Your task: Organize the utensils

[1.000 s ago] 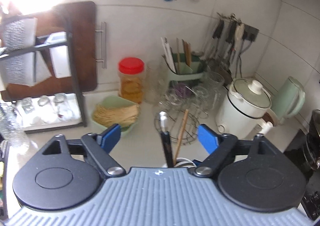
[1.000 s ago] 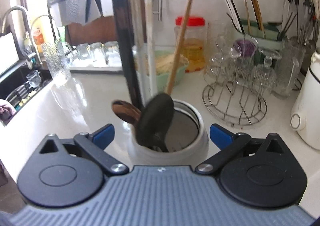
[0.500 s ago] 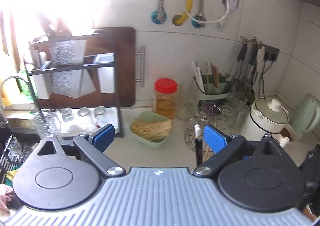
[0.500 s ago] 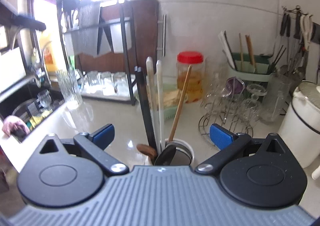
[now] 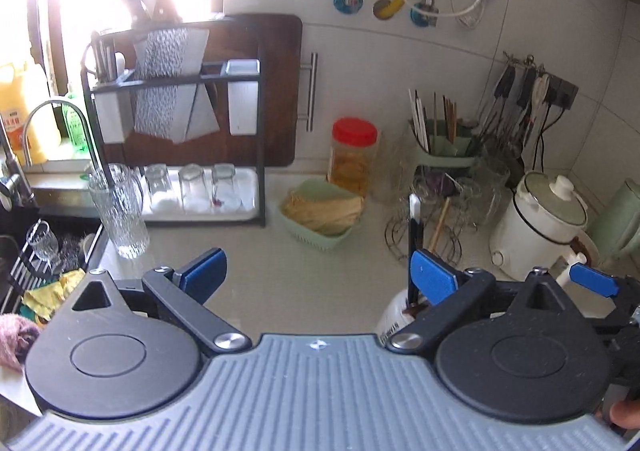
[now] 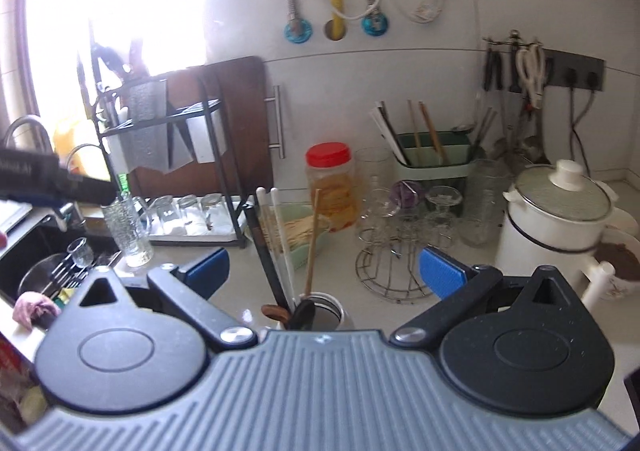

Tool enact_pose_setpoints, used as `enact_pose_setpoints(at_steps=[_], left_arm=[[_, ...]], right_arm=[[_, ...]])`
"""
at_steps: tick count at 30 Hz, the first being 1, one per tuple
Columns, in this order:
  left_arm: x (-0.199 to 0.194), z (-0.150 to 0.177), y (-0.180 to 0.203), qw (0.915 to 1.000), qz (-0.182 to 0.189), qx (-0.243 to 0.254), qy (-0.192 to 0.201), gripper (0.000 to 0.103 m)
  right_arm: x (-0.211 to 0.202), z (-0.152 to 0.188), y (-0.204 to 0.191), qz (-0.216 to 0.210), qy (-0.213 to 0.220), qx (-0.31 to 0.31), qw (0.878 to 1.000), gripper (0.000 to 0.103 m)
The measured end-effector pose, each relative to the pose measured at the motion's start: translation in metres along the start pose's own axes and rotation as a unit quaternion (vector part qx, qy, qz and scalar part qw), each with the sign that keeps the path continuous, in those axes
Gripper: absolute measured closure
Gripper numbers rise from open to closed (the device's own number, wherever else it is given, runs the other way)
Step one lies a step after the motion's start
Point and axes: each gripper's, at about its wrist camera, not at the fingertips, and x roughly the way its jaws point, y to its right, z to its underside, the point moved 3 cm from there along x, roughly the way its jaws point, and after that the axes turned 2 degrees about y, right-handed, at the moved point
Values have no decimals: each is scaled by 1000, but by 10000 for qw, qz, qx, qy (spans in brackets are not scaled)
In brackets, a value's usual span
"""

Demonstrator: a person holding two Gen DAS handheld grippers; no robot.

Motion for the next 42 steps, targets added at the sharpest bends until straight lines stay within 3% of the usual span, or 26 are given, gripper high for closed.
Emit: enact_pose_setpoints(at_steps=[9,23,42], left_arm=[[-1,30,11,9991,230,67,-337,3],[-21,84,10,9966,278,83,-777,3],[-39,91,6,9973,181,-12,-718,3]], right_arm=[[-20,17,-3,165,-199,212,9994,0],[-52,46,-15,293,-490,409,9975,0],[-60,49,-16,278,-505,366,9977,0]])
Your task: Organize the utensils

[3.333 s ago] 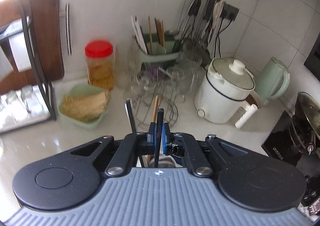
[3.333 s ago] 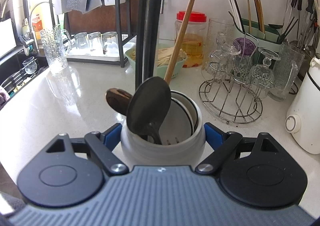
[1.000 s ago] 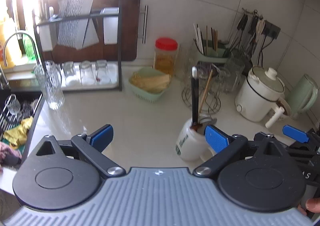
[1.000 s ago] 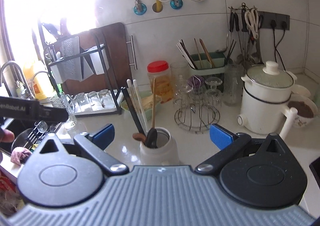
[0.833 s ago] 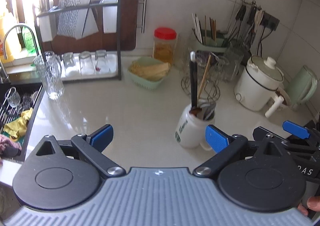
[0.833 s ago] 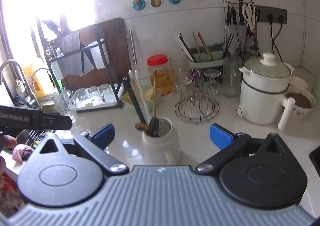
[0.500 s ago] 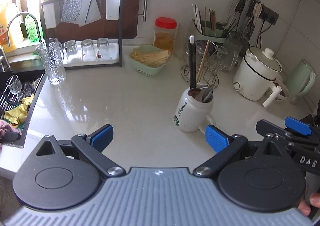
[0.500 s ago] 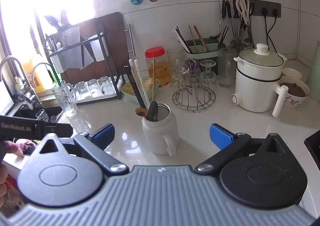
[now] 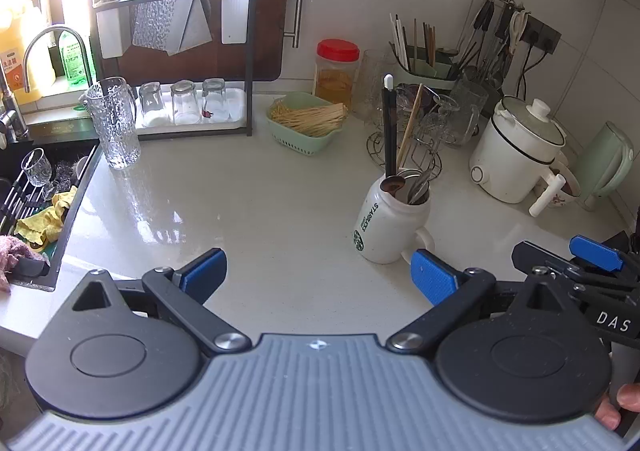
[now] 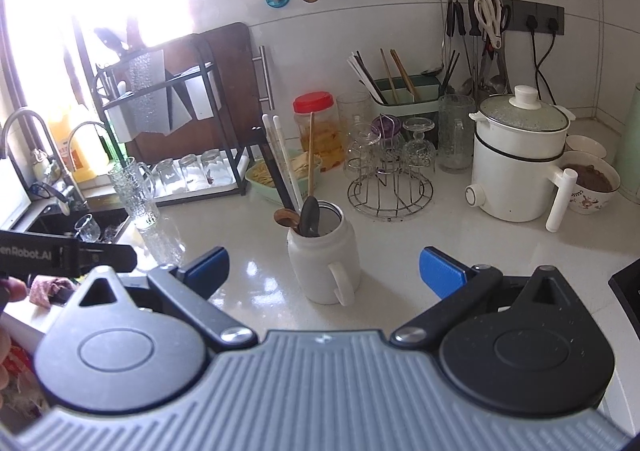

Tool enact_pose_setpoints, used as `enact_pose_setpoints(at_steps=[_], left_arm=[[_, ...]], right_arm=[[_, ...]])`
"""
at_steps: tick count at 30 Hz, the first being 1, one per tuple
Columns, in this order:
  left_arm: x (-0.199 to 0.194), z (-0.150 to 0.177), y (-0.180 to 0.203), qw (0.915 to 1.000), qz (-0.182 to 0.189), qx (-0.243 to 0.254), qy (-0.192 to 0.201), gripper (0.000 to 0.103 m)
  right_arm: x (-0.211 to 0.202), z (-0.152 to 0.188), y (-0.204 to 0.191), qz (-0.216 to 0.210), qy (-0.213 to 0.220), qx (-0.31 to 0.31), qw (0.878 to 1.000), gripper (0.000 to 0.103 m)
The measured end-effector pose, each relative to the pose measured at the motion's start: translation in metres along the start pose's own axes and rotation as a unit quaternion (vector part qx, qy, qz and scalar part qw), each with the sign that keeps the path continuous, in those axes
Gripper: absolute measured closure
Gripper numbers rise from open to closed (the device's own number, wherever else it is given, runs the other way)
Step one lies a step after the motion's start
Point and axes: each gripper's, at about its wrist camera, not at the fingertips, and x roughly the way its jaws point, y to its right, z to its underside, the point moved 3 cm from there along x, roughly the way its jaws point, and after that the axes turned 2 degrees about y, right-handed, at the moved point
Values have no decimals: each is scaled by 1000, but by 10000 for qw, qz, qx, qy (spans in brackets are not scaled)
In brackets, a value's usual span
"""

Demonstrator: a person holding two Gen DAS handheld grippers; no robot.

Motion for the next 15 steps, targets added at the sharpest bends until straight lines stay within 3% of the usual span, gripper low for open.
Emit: enact_pose_setpoints(at_steps=[15], left_arm=[[2,-5,-4,9999,-93,-24,61,3]], right_arm=[[2,-3,-3,-37,19,-34,10000,0]])
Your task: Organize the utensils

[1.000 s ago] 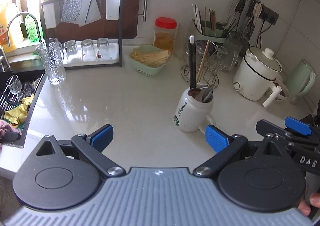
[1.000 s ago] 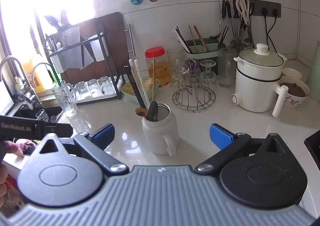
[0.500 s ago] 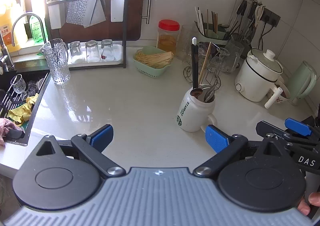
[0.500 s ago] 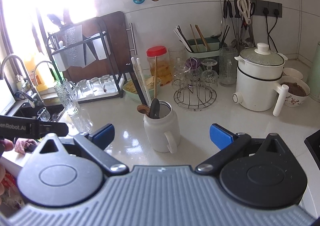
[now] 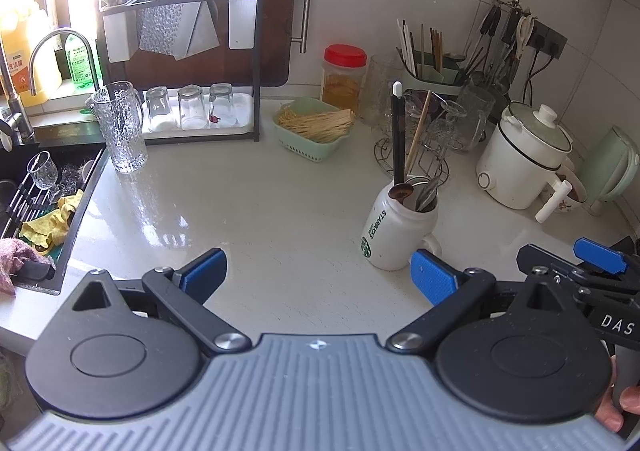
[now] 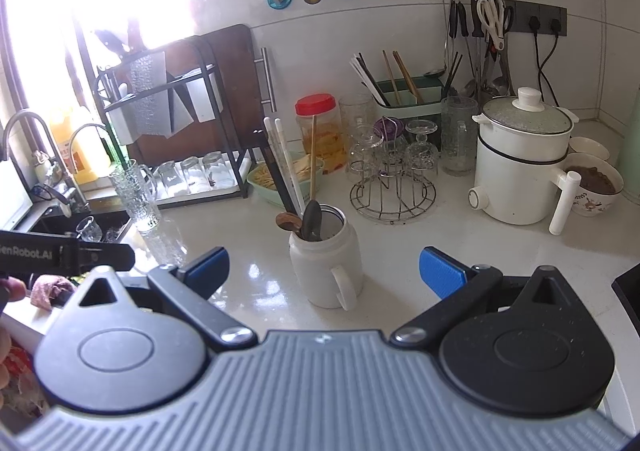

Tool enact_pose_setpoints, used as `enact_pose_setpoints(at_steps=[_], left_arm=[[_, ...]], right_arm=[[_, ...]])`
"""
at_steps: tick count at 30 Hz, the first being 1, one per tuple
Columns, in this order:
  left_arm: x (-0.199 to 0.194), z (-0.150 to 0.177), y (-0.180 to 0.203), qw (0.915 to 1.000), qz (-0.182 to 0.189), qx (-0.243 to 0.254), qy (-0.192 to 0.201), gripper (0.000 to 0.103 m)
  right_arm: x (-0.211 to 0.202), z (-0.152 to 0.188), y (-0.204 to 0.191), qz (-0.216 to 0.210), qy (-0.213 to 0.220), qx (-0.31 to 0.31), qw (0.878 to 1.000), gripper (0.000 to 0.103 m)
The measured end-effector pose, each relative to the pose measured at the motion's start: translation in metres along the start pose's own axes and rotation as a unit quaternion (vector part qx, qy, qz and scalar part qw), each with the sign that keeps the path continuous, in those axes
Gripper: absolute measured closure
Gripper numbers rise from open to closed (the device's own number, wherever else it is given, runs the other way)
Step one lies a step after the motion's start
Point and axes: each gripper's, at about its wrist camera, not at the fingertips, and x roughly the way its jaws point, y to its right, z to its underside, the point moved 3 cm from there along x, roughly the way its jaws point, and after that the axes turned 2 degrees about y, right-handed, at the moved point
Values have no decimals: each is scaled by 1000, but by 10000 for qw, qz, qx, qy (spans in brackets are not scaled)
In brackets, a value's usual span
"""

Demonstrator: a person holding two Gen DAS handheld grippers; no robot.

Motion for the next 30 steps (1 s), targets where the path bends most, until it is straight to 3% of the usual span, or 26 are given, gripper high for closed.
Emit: enact_pose_setpoints(at_steps=[30], left_arm=[[4,4,-8,9999,90,112,-91,3]], right_arm=[[3,3,-9,71,-56,-33,10000,0]])
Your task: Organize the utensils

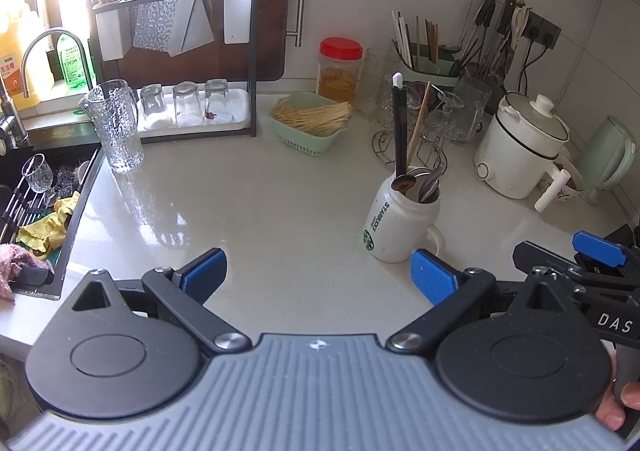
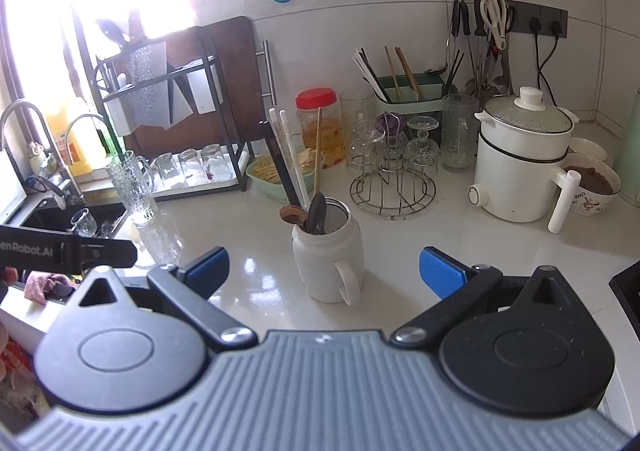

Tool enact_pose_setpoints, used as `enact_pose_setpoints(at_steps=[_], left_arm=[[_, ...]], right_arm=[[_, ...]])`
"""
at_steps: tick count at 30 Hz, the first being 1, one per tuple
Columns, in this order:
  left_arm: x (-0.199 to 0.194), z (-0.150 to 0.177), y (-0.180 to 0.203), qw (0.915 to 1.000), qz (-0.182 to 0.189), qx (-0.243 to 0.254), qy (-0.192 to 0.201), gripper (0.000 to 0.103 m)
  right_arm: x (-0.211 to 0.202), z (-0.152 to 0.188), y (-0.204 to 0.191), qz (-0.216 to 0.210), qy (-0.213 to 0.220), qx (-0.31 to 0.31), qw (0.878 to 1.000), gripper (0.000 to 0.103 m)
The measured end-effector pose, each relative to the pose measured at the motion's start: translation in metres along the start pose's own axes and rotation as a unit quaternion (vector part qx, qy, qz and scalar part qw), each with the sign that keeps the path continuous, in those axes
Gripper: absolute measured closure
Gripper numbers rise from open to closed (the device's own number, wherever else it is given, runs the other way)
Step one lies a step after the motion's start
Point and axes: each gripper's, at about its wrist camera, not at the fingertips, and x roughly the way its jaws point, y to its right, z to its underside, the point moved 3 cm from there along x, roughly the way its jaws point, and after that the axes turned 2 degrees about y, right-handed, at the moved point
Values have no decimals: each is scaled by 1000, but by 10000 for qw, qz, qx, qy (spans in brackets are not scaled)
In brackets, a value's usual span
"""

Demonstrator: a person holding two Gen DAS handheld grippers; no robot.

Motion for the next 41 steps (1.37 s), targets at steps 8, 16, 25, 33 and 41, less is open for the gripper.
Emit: enact_pose_setpoints(at_steps=[8,16,25,33,41], left_arm=[[-1,-2,-4,10000,0,5,5,3],[-2,-4,-4,9999,52,89,-23,3],[-3,-4,-1,9998,84,186,-31,3],[-6,-6,-2,9998,87,204,-14,3],[-7,-6,-2,9997,103,206,-23,3]], right_arm=[[1,2,-4,-47,1,5,10000,0],[2,5,-7,-6,-13,-22,10000,0],[1,5,-8,8,12,14,10000,0],[0,4,-10,6,42,24,10000,0],[-1,4,-10,13,43,-1,10000,0]])
